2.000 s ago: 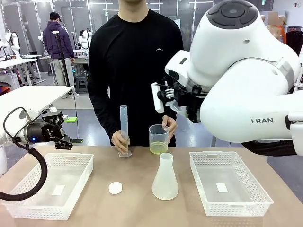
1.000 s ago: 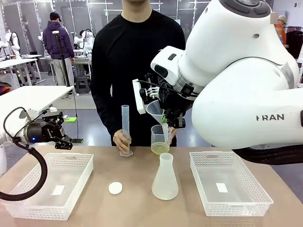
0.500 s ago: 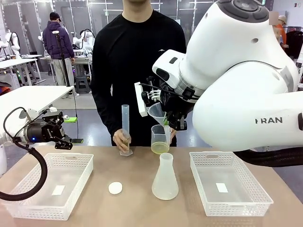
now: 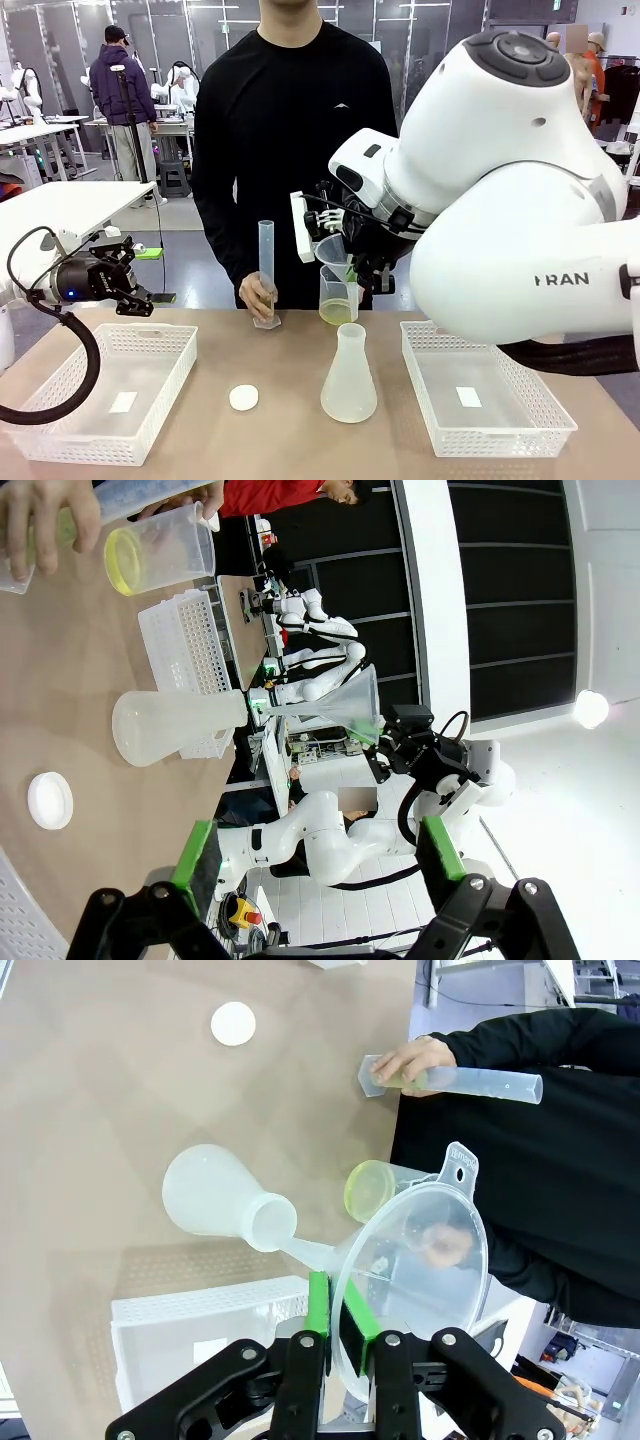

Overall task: Prepare the solutions needed for the experiment.
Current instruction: Pick up the Plastic Funnel and insert it into the Big flask.

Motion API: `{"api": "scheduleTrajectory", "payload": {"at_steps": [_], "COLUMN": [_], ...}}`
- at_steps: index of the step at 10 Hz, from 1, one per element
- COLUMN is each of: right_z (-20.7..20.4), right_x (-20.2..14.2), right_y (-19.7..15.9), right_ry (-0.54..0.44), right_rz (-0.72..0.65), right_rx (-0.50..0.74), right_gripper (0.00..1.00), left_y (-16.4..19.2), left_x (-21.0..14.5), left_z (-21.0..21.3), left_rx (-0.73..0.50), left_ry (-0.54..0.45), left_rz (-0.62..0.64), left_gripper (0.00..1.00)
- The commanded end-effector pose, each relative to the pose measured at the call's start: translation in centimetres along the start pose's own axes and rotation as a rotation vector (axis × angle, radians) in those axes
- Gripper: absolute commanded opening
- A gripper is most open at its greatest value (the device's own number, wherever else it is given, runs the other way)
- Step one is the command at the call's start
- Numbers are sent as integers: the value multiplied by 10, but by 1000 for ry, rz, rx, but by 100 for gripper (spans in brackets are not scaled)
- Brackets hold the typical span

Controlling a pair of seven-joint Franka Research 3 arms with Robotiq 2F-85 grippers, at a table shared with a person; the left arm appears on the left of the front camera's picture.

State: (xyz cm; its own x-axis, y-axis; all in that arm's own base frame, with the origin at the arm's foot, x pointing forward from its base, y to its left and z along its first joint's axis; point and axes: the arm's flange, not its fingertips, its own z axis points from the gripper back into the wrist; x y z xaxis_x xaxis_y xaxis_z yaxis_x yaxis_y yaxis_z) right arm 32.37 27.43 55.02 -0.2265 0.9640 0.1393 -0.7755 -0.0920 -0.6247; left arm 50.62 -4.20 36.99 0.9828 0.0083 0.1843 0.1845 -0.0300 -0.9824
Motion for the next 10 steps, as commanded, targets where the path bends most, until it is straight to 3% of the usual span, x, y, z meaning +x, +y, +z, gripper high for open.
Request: {"api": "scheduleTrajectory", "payload": {"at_steps": [1,10], "right_z": [-13,-56], "right_x": [-3,-12], "right_y": [5,18], "right_ry": [-3,-32], "right_rz": [-46,-130], "right_rx": [-13,6], "right_gripper": [6,6], "left_y": [-3,-3], "left_x": [0,0], "left_z": [0,0], "left_rx": [3,3], "left_ry": [3,3], "left_rz": [-6,-6], "left_gripper": [100,100]}}
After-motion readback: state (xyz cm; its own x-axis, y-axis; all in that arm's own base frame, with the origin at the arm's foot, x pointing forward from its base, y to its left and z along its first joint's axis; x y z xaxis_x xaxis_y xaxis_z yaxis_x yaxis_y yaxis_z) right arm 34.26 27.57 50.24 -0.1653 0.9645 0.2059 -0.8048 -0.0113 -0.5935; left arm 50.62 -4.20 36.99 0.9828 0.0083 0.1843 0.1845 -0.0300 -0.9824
